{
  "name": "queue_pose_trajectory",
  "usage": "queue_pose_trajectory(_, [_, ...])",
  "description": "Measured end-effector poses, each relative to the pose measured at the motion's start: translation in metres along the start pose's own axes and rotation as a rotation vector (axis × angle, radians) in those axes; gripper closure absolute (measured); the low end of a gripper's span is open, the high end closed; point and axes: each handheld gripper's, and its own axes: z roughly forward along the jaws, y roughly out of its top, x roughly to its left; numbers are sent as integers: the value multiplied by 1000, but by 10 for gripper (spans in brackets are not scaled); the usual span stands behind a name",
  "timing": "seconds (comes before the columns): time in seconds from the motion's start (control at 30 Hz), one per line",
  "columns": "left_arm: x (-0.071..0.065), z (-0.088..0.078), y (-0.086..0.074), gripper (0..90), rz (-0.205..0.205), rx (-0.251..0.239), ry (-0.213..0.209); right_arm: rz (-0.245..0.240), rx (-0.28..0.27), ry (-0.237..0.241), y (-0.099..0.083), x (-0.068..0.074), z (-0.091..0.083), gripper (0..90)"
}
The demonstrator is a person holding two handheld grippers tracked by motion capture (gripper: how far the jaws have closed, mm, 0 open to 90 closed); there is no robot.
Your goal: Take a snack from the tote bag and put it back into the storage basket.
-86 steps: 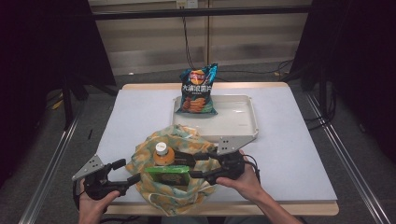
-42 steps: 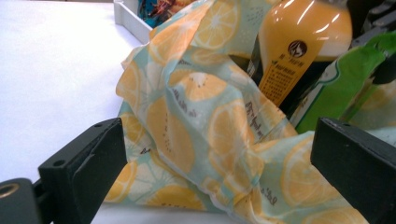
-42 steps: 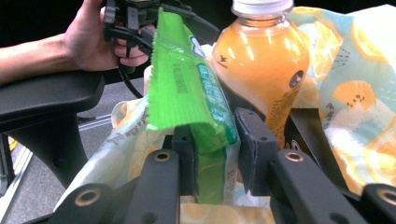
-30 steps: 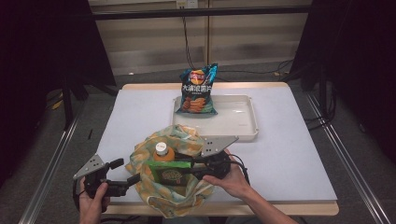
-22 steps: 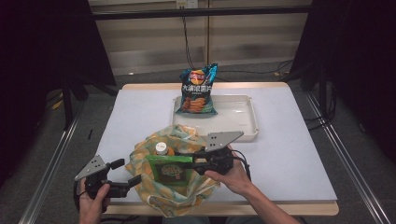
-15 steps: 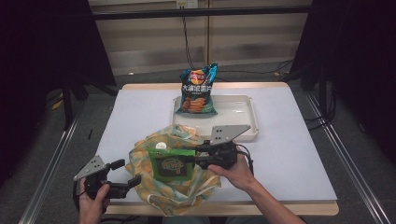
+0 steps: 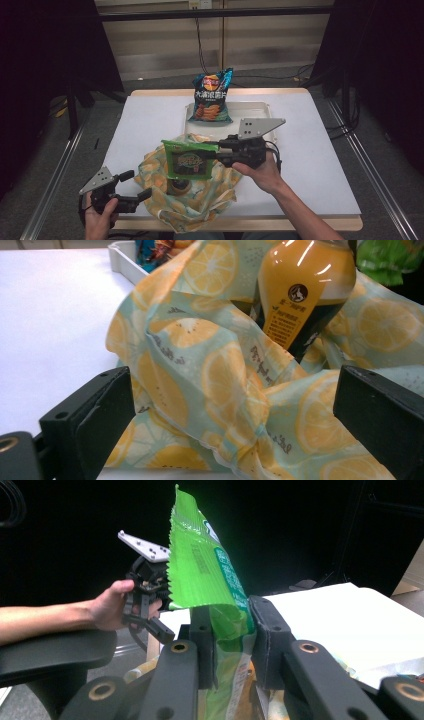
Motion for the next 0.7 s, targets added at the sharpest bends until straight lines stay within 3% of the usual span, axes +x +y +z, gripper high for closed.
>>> queue_pose_trajectory(0.7, [3,-1,-2,29,-7,-4,24,7,-54,-57,23,-22,-33,738])
